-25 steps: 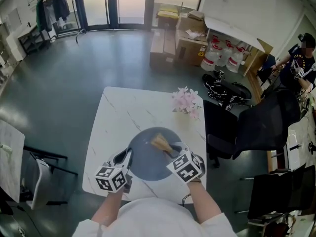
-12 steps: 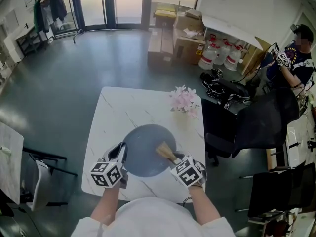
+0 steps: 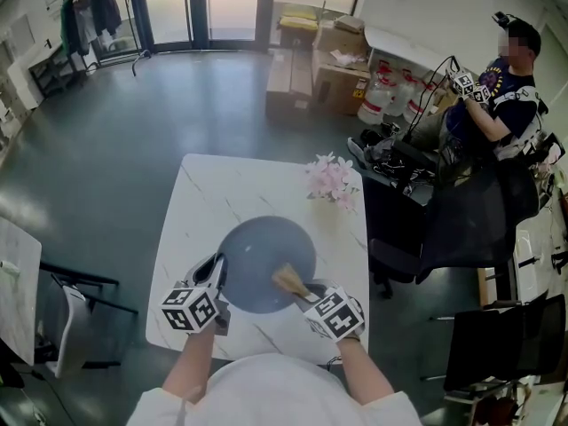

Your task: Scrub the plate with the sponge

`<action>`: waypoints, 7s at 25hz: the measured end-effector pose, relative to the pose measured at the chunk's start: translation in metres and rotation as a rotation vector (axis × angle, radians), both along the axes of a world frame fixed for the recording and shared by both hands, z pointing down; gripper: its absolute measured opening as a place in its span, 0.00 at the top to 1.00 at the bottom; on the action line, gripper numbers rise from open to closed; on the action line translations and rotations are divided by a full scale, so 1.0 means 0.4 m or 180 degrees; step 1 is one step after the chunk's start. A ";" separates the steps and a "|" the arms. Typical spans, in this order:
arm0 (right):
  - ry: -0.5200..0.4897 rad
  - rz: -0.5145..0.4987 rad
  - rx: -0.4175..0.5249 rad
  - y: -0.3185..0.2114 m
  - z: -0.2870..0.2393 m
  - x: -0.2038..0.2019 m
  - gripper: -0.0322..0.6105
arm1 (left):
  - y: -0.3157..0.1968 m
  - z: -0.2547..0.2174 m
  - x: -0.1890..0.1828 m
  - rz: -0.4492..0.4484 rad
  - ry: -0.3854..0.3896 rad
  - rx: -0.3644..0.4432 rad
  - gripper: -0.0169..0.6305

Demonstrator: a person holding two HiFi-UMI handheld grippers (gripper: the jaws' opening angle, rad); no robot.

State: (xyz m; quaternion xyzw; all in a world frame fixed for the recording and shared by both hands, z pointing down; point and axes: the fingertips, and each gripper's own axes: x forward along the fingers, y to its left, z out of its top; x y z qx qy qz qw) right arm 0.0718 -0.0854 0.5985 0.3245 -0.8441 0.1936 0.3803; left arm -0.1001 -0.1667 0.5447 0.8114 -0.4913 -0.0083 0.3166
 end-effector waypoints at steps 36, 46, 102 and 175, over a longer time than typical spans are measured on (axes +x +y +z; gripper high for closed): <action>-0.0213 0.0198 0.0132 0.023 -0.018 0.058 0.77 | -0.031 0.352 -0.016 -0.0467 0.0410 -0.1229 0.90; -0.0245 0.0183 0.0098 0.024 -0.017 0.052 0.77 | -0.030 0.397 -0.027 -0.0621 0.0477 -0.1426 0.90; -0.0527 0.0414 0.0285 -0.002 -0.044 0.045 0.77 | -0.069 0.183 -0.072 -0.0225 0.0129 -0.0478 0.60; -0.0780 0.0560 0.0722 0.026 -0.120 0.042 0.77 | 0.171 -0.126 0.026 0.0579 -0.0966 0.1020 0.91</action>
